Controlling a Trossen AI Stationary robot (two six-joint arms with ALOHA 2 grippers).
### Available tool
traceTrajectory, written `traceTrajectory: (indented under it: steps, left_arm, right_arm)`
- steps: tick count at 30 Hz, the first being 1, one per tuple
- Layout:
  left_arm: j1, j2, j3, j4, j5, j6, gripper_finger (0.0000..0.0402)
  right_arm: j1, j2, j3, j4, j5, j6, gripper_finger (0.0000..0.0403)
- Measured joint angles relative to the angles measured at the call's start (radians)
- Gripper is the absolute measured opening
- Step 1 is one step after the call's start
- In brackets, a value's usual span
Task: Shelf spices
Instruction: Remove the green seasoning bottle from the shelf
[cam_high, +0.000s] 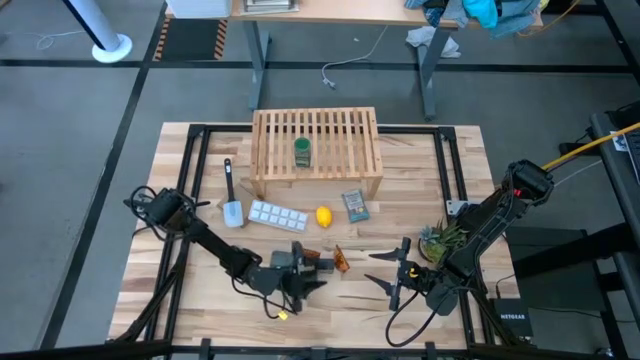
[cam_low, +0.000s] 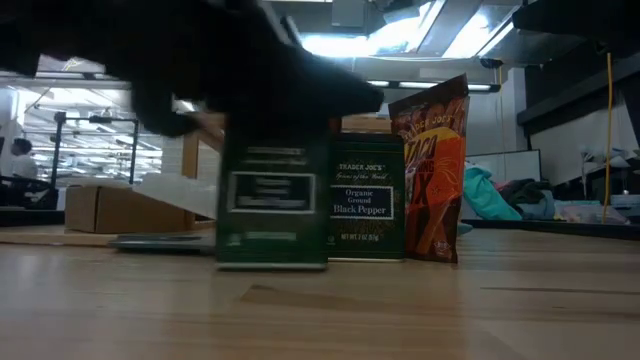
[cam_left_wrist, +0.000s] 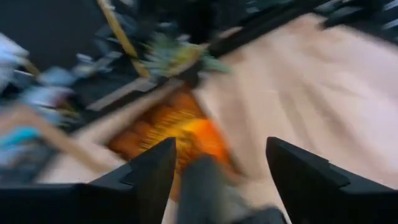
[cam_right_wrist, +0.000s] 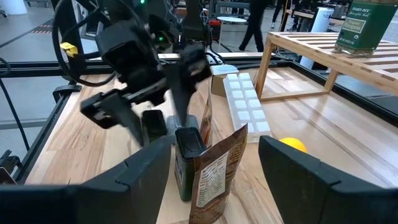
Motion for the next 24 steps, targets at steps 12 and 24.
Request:
traceTrajectory:
  steps: [12,24]
  left_arm:
    - [0.015,-0.223,0.039,-0.007,-0.081,0.166,0.0241]
    - [0.103,-0.631,0.039,-0.458,-0.11,0.116,0.0241]
  right_arm:
    - [0.0,0.0,0.0,0.0,-0.007,0.0,0.025]
    - [0.0,0.0,0.0,0.0,-0.037,0.0,0.025]
